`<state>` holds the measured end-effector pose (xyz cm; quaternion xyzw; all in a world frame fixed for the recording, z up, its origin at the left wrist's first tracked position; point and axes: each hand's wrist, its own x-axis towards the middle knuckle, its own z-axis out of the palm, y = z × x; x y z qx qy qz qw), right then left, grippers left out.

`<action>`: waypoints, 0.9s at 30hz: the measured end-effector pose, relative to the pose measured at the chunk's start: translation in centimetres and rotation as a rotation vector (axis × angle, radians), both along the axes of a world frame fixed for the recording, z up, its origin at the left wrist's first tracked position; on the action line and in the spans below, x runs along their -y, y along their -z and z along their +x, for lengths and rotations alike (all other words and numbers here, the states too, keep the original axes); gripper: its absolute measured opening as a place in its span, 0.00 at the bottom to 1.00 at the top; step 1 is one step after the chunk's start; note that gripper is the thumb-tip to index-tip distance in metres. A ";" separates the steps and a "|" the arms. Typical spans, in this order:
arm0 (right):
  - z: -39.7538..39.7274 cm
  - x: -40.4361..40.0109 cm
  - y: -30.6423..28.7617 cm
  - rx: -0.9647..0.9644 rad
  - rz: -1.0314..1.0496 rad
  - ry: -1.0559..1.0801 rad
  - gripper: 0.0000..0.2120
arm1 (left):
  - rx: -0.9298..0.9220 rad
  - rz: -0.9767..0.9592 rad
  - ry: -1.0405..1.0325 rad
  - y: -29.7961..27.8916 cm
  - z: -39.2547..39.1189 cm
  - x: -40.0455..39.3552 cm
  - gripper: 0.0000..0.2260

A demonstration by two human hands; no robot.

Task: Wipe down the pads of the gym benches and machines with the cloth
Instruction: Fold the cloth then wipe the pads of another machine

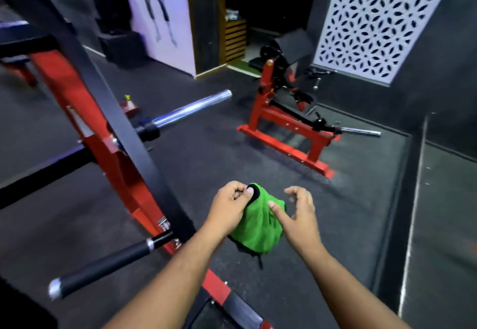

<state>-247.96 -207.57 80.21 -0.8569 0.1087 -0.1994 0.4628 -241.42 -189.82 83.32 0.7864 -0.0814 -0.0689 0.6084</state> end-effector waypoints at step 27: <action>23.8 32.0 -1.2 -0.249 -0.135 -0.121 0.09 | 0.346 0.745 0.395 -1.0 25.4 28.1 0.11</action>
